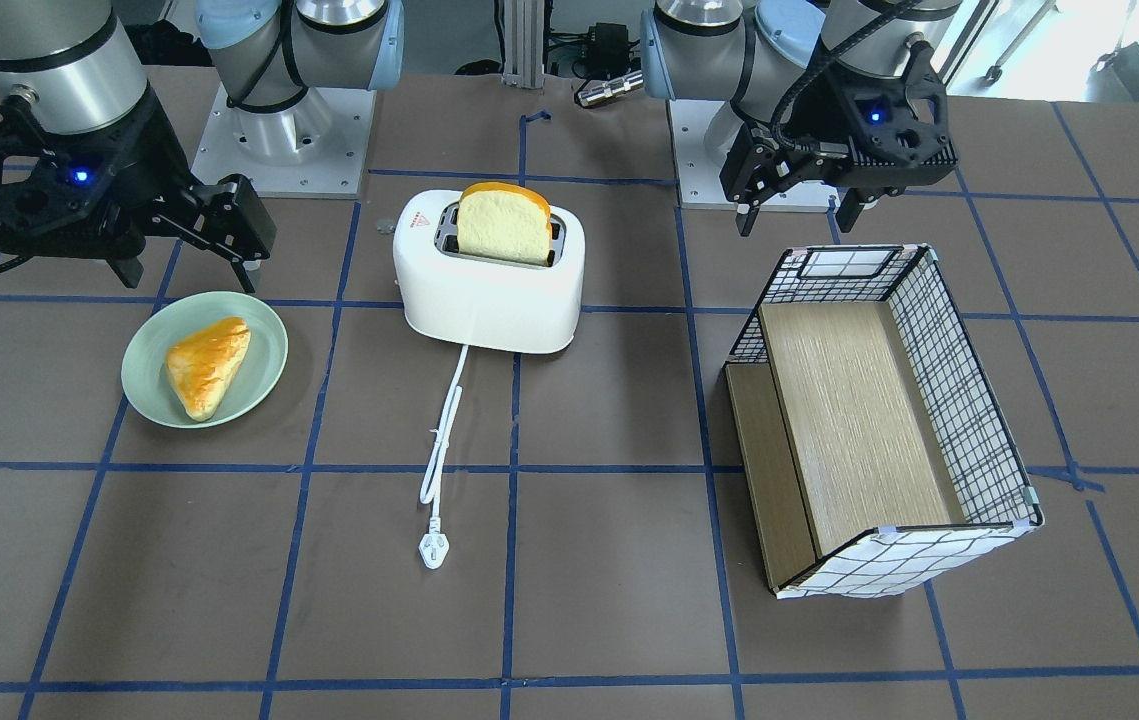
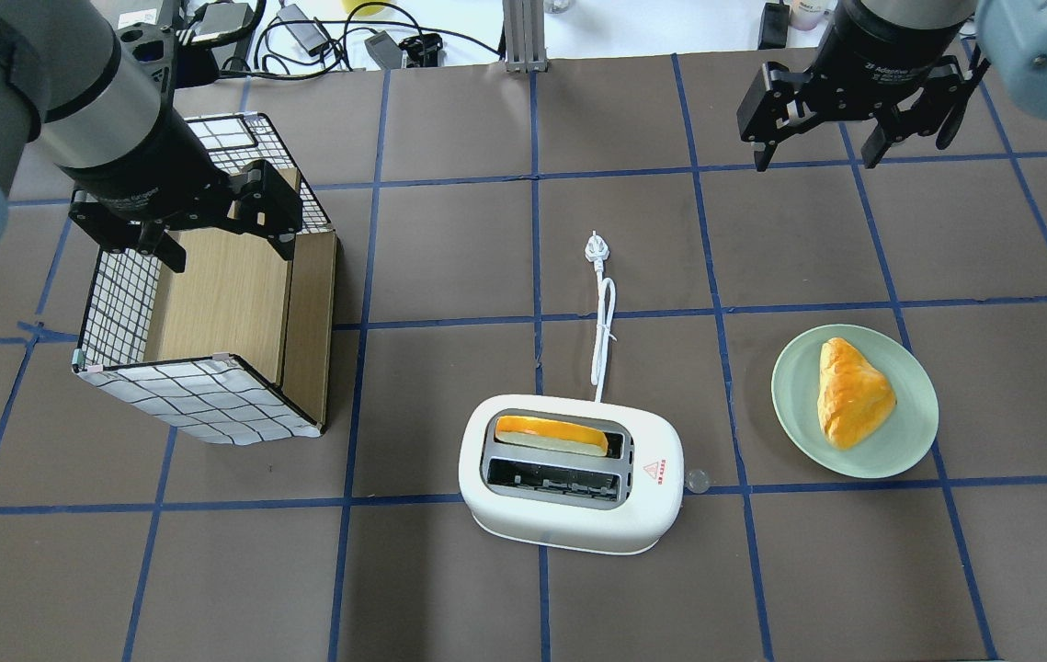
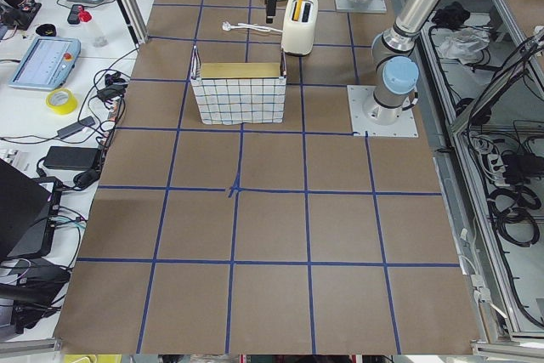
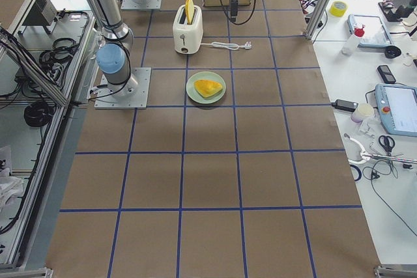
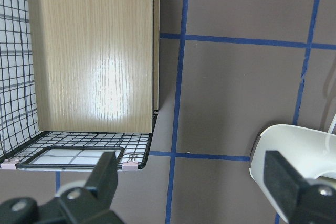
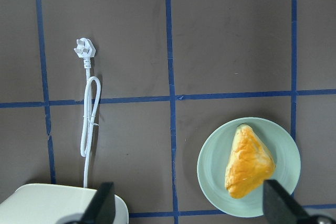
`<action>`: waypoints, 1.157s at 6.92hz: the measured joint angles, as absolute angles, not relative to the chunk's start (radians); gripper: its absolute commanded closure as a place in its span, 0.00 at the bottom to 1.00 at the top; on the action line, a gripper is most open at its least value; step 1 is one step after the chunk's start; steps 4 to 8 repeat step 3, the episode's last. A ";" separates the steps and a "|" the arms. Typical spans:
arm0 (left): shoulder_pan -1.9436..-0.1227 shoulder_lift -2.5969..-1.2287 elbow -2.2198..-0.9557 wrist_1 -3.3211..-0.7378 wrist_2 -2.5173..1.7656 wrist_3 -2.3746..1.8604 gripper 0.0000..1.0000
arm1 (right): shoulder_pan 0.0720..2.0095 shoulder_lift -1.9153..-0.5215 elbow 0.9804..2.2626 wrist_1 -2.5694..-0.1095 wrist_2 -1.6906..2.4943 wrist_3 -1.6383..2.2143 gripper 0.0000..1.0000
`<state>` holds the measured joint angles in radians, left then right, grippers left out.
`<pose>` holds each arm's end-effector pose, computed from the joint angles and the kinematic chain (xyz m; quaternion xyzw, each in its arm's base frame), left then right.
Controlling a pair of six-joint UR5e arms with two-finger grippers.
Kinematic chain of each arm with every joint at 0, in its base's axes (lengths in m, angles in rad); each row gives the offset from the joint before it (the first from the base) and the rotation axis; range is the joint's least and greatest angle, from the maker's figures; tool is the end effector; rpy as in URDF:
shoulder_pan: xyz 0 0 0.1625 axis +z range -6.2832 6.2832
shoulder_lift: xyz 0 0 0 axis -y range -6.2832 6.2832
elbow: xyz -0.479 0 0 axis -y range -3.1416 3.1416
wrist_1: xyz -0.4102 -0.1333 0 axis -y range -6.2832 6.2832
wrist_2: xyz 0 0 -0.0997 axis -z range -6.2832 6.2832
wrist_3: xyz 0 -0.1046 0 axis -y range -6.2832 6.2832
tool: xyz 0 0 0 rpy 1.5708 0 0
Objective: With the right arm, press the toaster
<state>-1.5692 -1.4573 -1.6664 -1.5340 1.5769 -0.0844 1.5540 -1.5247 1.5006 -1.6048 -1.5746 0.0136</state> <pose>-0.1319 -0.4614 0.5468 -0.0431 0.9987 -0.0274 0.0019 0.1239 -0.5399 0.5522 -0.0152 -0.9995 0.0290 0.0019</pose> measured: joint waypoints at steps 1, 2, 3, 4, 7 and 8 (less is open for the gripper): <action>-1.569 -1.457 -1.666 -1.534 1.577 -0.084 0.00 | 1.554 -1.525 1.500 -1.606 -1.573 0.014 0.00; -1.569 -1.457 -1.666 -1.534 1.577 -0.084 0.00 | 1.554 -1.525 1.501 -1.612 -1.572 0.015 0.00; -1.569 -1.457 -1.666 -1.534 1.577 -0.084 0.00 | 1.554 -1.525 1.501 -1.621 -1.571 0.015 0.00; -1.569 -1.457 -1.666 -1.534 1.577 -0.084 0.00 | 1.554 -1.525 1.501 -1.621 -1.571 0.015 0.00; -1.569 -1.457 -1.666 -1.534 1.577 -0.084 0.00 | 1.554 -1.525 1.501 -1.621 -1.571 0.015 0.00; -1.569 -1.457 -1.666 -1.534 1.577 -0.084 0.00 | 1.554 -1.525 1.501 -1.621 -1.571 0.015 0.00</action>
